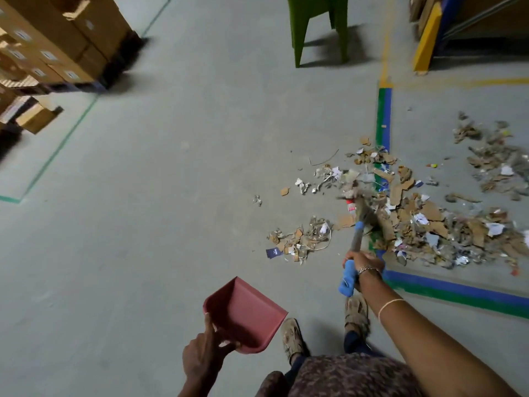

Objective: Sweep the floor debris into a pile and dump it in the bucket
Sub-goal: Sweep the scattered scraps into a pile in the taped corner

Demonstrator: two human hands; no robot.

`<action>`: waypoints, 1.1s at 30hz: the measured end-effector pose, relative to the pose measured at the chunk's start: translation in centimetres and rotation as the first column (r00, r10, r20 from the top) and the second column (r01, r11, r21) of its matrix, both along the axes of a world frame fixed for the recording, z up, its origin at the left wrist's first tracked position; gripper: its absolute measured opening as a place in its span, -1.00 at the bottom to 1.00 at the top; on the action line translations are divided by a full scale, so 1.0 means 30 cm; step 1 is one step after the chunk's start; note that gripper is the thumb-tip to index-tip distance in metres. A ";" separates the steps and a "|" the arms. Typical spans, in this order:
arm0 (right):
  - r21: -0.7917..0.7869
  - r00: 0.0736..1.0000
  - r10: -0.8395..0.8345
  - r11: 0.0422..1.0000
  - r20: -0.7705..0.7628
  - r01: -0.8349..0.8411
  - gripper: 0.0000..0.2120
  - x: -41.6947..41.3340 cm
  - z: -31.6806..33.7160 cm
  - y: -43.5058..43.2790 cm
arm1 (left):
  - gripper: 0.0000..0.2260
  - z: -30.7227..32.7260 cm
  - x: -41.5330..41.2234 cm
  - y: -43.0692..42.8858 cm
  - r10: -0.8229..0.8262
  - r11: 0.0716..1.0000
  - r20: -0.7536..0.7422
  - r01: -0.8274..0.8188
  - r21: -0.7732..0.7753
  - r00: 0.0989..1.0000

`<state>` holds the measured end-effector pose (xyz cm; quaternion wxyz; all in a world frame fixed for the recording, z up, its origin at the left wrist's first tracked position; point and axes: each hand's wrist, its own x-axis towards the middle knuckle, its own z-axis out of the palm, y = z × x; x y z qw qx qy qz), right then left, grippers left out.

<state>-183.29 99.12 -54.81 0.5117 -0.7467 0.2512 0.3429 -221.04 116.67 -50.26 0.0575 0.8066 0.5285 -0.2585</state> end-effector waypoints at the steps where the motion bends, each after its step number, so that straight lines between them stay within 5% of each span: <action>1: 0.017 1.000 0.001 1.000 0.010 -0.001 -0.92 -0.017 0.012 -0.015 | 0.09 -0.004 -0.002 0.020 -0.016 1.000 0.003 0.016 -0.005 1.000; 10: 0.257 0.976 0.199 0.951 -0.089 -0.170 -0.83 -0.316 0.067 -0.041 | 0.09 -0.050 -0.085 0.180 -0.060 0.998 0.065 0.061 -0.015 0.996; 19: 0.073 0.690 0.710 0.703 -0.142 -0.708 -0.40 -0.579 -0.069 0.125 | 0.03 -0.055 -0.273 0.215 -0.036 0.999 0.080 0.038 -0.029 0.996; 21: 0.036 0.670 0.726 0.682 -0.152 -0.731 -0.49 -0.587 -0.209 0.159 | 0.05 -0.059 -0.313 0.214 -0.042 0.999 0.082 0.044 -0.023 0.996; 23: 0.010 0.720 0.676 0.730 -0.157 -0.684 -0.60 -0.593 -0.313 0.177 | 0.04 -0.067 -0.348 0.222 -0.014 0.999 0.076 0.017 -0.039 0.997; 28: -0.080 0.933 0.338 0.934 -0.122 -0.349 -0.86 -0.617 -0.156 0.135 | 0.01 -0.095 -0.406 0.219 0.022 0.997 0.096 -0.015 -0.070 0.995; 33: -0.121 0.996 0.092 0.988 0.002 -0.091 -0.97 -0.545 -0.182 0.045 | 0.01 -0.124 -0.421 0.211 0.018 0.995 0.094 -0.009 -0.095 0.995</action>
